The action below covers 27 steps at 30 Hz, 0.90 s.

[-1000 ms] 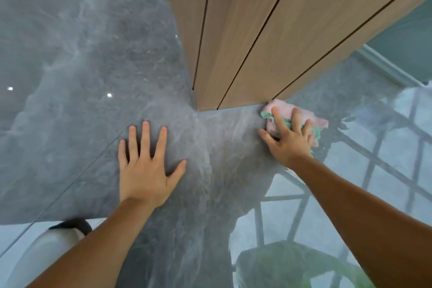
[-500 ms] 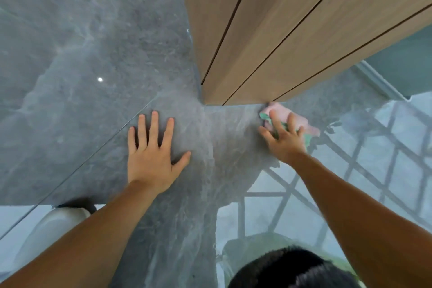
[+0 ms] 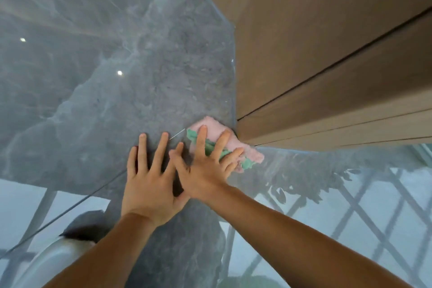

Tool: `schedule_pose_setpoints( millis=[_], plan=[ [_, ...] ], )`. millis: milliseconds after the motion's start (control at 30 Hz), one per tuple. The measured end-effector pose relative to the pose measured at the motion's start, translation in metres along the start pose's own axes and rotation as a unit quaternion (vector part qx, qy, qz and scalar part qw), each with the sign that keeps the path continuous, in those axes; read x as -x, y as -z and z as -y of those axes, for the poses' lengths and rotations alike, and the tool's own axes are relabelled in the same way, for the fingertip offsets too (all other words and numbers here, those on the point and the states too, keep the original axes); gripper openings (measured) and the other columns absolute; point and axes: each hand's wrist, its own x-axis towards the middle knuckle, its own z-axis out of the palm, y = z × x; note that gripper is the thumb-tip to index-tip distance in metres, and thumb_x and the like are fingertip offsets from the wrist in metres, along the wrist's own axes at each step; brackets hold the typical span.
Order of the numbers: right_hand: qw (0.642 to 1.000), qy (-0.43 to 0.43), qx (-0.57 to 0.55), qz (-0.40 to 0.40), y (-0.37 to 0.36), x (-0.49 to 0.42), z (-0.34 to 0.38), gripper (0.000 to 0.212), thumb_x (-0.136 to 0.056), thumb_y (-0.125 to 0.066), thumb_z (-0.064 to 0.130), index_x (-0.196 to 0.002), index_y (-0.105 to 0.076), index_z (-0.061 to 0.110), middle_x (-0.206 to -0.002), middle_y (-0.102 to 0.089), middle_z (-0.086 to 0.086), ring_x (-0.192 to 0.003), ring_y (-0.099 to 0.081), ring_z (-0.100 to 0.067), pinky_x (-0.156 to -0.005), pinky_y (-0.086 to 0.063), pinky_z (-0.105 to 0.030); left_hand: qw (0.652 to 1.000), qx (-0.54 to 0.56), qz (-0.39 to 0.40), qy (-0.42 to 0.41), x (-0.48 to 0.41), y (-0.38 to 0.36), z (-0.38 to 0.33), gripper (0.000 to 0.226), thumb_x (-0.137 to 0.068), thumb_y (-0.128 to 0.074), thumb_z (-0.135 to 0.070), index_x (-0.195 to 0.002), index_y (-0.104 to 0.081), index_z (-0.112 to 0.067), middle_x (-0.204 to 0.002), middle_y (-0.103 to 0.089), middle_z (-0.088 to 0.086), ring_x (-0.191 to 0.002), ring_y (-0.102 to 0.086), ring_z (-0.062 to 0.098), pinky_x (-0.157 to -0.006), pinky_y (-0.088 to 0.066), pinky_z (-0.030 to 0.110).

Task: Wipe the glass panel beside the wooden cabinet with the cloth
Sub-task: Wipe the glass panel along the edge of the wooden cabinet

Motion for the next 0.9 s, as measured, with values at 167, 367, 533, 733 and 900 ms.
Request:
schedule_pose_setpoints(
  millis=[167, 367, 533, 733, 900],
  plan=[
    [0.990, -0.042, -0.117, -0.069, 0.007, -0.058, 0.075, 0.094, -0.077, -0.029, 0.083, -0.149, 0.016, 0.042, -0.155, 0.039, -0.015, -0.130, 0.039, -0.060, -0.099, 0.029, -0.069, 1.000, 0.020, -0.010, 0.009, -0.004, -0.001, -0.003, 0.081, -0.082, -0.046, -0.068, -0.147, -0.045, -0.020, -0.158, -0.041, 0.015, -0.152, -0.014, 0.053, -0.121, -0.016, 0.063],
    [0.985, 0.087, 0.034, -0.147, 0.104, -0.201, 0.128, 0.078, -0.079, -0.034, 0.075, -0.149, -0.010, 0.051, -0.166, 0.008, -0.003, -0.144, 0.017, -0.052, -0.115, 0.011, -0.065, 1.000, 0.023, -0.012, 0.013, -0.003, -0.002, -0.003, 0.082, -0.084, -0.041, -0.070, -0.154, -0.039, -0.027, -0.167, -0.028, 0.010, -0.153, -0.012, 0.051, -0.123, -0.011, 0.061],
    [0.971, 0.157, 0.086, -0.157, 0.118, -0.202, 0.092, 0.076, -0.078, -0.029, 0.079, -0.147, -0.012, 0.054, -0.167, 0.000, -0.002, -0.148, 0.007, -0.046, -0.121, 0.001, -0.057, 0.999, 0.034, -0.017, 0.013, -0.002, -0.003, -0.001, 0.081, -0.084, -0.041, -0.069, -0.153, -0.039, -0.027, -0.167, -0.028, 0.011, -0.153, -0.013, 0.052, -0.125, -0.007, 0.059],
    [0.976, 0.155, 0.131, -0.080, 0.044, -0.057, 0.017, 0.087, -0.071, -0.026, 0.084, -0.148, -0.002, 0.052, -0.166, 0.007, -0.007, -0.147, 0.004, -0.048, -0.120, -0.003, -0.056, 0.999, 0.024, 0.025, 0.021, -0.004, 0.006, -0.002, 0.083, -0.084, -0.038, -0.072, -0.154, -0.035, -0.027, -0.168, -0.025, 0.010, -0.153, -0.011, 0.052, -0.123, -0.010, 0.062],
    [0.985, 0.084, 0.141, 0.053, 0.033, 0.026, -0.015, 0.080, -0.072, -0.018, 0.084, -0.145, -0.003, 0.055, -0.164, 0.010, -0.006, -0.144, -0.002, -0.052, -0.119, -0.003, -0.061, 0.998, 0.016, 0.056, 0.023, -0.002, 0.011, -0.003, 0.089, -0.079, -0.043, -0.068, -0.155, -0.032, -0.024, -0.168, -0.023, 0.011, -0.153, -0.007, 0.052, -0.123, -0.005, 0.060]
  ],
)
